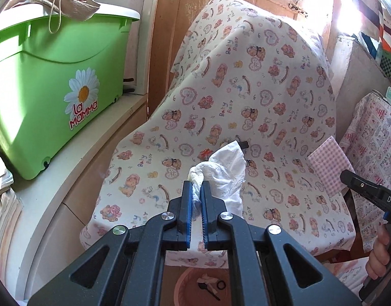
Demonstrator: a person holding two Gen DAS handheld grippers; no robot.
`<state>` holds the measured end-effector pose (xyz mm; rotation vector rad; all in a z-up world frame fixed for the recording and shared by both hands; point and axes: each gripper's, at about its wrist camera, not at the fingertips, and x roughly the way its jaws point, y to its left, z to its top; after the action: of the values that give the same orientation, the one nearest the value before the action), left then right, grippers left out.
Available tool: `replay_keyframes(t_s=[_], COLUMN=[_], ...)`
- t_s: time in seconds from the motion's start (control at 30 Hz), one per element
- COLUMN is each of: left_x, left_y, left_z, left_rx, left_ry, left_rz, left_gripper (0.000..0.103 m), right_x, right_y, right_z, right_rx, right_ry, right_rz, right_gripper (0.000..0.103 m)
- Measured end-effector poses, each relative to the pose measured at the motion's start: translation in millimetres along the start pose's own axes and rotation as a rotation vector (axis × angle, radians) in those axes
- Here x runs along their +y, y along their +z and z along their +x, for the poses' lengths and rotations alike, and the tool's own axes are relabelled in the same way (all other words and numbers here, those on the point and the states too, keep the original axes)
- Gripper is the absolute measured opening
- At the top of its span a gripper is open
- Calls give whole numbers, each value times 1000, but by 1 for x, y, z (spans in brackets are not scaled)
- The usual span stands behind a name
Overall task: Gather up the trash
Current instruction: 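Carry tissue and pink box with both grippers down over the pink wastebasket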
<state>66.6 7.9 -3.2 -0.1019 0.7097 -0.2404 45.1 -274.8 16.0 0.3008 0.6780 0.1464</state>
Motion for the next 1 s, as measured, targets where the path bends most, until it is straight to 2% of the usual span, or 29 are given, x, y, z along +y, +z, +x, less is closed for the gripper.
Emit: replay_keyframes(t_s=[0.07,0.17,0.3,0.4,0.47,0.6,0.7,1.0], left_x=[0,-3,-7,-14,-19,-27,-36,-44], left_y=[-6,-19,-36,-51,-61,-72,-76,-102], left_z=[-4,-5,2,10,17,20,18,45], left_rx=[12,41,135,227,290,336,350,495], left_ry=[-19,-5,-28,-1,-17,-57,-58,-58], left_rz=[-11,-8,-27,-16,-6,-10,25,32], left_gripper=[6,6,6,6,6,6,6,6], right_x=[2,9,13,17,22,30,32,34], right_y=[-7,-18,-36,-49,-56,-67,-74,-106], right_z=[-5,-9,-11,-11,-12,-19,-21,-11], right_rx=[8,25,67,103,120,131,152,301], right_ry=[3,23,26,7,-29,-50,-61,-82], right_rz=[-6,-17,-8,-20,-46,-78,-75,-49], right_gripper=[26,26,26,26,26,26,26,26])
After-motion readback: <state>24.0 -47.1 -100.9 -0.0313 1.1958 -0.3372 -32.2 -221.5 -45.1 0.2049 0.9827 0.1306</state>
